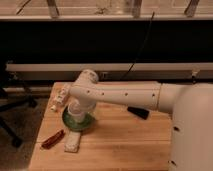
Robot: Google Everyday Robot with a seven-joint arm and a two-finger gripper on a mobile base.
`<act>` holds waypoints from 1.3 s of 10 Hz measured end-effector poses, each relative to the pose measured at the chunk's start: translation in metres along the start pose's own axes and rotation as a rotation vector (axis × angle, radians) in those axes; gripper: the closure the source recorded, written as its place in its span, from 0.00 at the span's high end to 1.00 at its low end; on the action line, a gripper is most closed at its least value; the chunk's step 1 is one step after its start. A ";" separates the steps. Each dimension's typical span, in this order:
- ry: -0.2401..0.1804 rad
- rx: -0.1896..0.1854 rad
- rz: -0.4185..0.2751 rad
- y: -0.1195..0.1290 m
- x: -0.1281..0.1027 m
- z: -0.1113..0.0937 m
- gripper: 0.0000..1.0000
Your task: Pick up the ceramic cup
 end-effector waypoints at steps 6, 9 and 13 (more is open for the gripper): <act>-0.008 -0.040 -0.042 -0.006 -0.001 0.018 0.37; -0.017 -0.049 -0.051 -0.005 -0.001 0.023 0.11; -0.004 -0.025 -0.060 -0.009 0.007 0.003 0.10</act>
